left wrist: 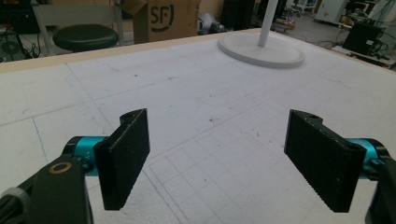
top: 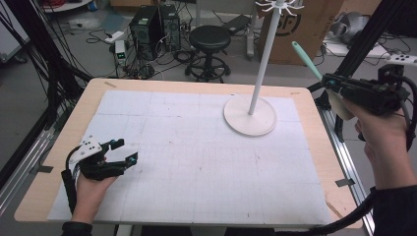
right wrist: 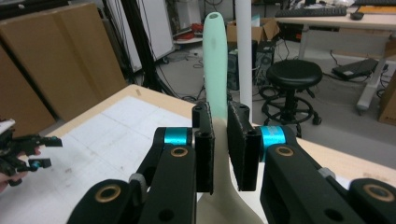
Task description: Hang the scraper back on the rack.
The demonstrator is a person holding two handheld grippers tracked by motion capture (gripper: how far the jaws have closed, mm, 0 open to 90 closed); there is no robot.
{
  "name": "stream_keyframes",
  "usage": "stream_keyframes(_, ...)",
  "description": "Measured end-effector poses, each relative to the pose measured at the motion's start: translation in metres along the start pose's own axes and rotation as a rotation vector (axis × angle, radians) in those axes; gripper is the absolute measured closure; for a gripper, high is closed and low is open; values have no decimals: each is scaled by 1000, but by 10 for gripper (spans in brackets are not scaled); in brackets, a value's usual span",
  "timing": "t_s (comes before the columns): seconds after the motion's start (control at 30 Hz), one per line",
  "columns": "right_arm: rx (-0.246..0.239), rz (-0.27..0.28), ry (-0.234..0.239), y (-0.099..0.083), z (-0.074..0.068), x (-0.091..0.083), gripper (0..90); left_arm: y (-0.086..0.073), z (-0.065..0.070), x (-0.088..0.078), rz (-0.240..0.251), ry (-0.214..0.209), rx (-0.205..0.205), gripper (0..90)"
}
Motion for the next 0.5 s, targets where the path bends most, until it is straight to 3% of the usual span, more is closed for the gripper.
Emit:
stream_keyframes(0.37,-16,16,-7,35,3,-1,818,-2,0,0,-14,-3,7,230)
stream_keyframes(0.5,-14,25,-13,42,6,1,817,-1,4,-2,2,-18,-7,231)
Point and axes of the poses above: each handheld gripper's, and its own axes: x roughly forward along the jaws, y roughly out of its top, z roughly to its right, the point moved 9 cm from there along x, roughly forward along the jaws, and after that the axes turned 6 degrees about -z, right-handed, at the moved point
